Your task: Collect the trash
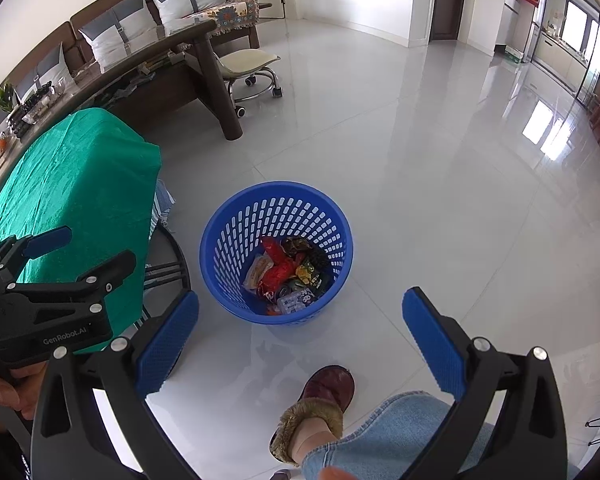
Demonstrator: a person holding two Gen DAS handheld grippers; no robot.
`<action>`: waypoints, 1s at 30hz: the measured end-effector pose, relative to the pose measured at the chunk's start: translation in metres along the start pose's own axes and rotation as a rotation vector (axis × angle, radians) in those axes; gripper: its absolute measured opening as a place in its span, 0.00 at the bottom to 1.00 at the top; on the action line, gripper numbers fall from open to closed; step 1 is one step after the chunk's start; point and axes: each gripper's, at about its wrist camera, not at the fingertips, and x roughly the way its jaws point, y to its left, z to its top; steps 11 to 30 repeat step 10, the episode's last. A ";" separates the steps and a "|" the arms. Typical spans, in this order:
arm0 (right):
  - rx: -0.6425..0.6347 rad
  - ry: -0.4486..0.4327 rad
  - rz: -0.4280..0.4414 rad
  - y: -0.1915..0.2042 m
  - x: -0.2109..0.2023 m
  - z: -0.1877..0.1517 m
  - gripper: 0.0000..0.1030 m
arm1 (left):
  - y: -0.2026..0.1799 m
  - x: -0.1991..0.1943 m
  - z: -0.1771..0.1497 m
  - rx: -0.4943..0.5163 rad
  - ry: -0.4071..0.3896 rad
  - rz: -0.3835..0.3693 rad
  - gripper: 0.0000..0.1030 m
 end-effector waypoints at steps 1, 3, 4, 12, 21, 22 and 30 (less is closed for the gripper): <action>0.001 0.000 -0.001 0.000 0.000 0.000 0.95 | 0.000 0.000 0.000 0.001 0.000 0.006 0.95; 0.003 0.003 -0.001 -0.001 0.001 0.001 0.95 | -0.001 0.000 0.000 0.004 0.000 0.001 0.95; 0.005 0.005 -0.001 -0.002 0.002 0.001 0.95 | -0.001 -0.001 0.000 0.004 -0.002 0.003 0.95; 0.012 0.012 -0.018 -0.005 0.004 0.003 0.95 | -0.003 0.000 0.003 0.014 0.033 -0.014 0.95; 0.012 0.012 -0.018 -0.005 0.004 0.003 0.95 | -0.003 0.000 0.003 0.014 0.033 -0.014 0.95; 0.012 0.012 -0.018 -0.005 0.004 0.003 0.95 | -0.003 0.000 0.003 0.014 0.033 -0.014 0.95; 0.012 0.012 -0.018 -0.005 0.004 0.003 0.95 | -0.003 0.000 0.003 0.014 0.033 -0.014 0.95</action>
